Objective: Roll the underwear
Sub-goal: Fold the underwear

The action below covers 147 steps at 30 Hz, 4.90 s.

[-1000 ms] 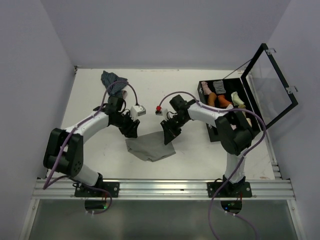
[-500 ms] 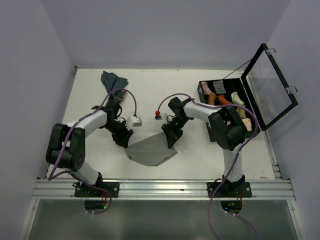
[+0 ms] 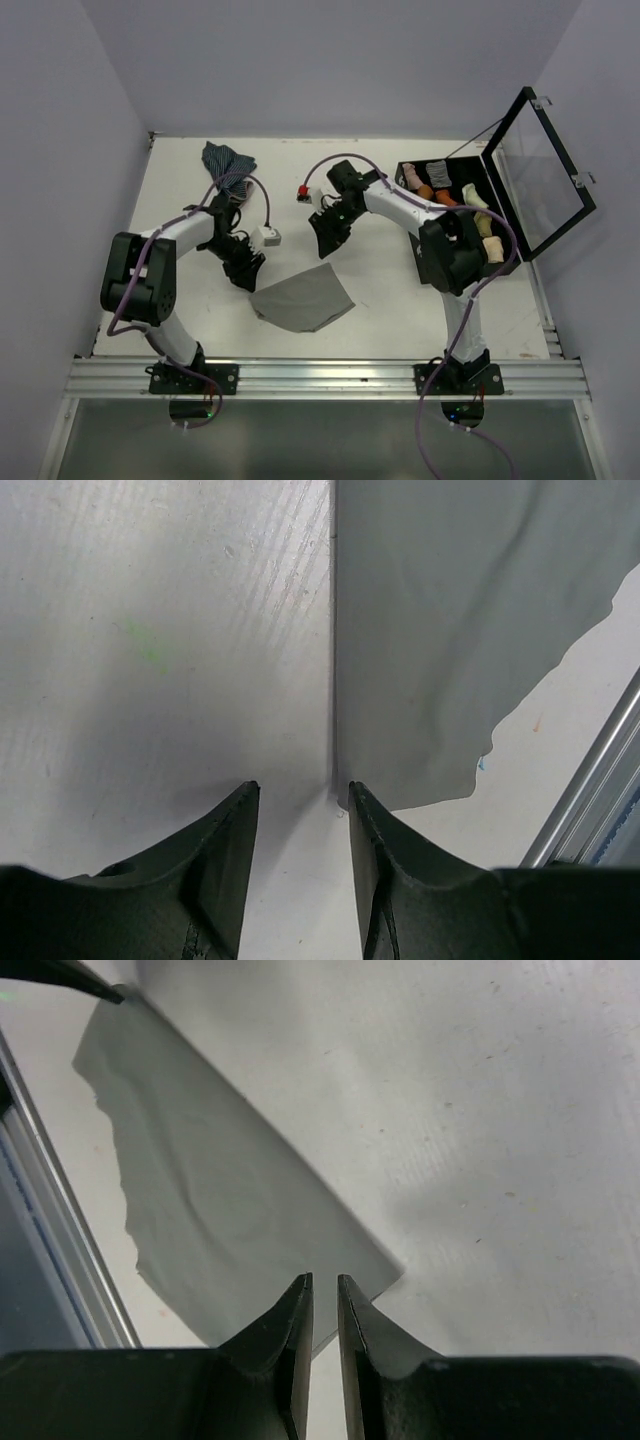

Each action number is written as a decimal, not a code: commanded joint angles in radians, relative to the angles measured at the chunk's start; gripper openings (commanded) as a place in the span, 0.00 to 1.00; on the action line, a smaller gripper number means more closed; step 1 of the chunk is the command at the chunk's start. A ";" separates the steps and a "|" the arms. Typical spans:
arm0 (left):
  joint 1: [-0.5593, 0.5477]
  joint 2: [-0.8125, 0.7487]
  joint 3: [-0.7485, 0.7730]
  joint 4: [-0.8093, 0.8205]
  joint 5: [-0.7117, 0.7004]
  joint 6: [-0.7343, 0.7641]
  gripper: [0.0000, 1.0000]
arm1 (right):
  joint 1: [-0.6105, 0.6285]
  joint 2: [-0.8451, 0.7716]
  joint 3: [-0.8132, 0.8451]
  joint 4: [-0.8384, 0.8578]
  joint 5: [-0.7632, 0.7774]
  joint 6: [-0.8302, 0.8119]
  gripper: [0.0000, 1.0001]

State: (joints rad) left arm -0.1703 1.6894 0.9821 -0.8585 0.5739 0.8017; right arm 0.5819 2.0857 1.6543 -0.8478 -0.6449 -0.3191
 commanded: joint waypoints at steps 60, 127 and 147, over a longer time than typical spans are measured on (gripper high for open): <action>0.015 0.279 0.500 0.148 -0.183 0.229 0.45 | -0.155 0.123 0.059 -0.023 0.082 0.014 0.04; -0.497 -0.194 -0.272 0.555 -0.315 -0.030 0.33 | -0.005 0.159 -0.034 0.073 -0.165 0.120 0.09; -0.497 -0.142 -0.129 0.205 -0.114 0.050 0.00 | -0.054 0.201 0.240 0.170 -0.056 0.224 0.15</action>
State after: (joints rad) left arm -0.6636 1.5299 0.8032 -0.5507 0.3847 0.8326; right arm 0.5224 2.2444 1.8477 -0.7261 -0.7650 -0.1410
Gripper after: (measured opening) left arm 0.009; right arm 0.150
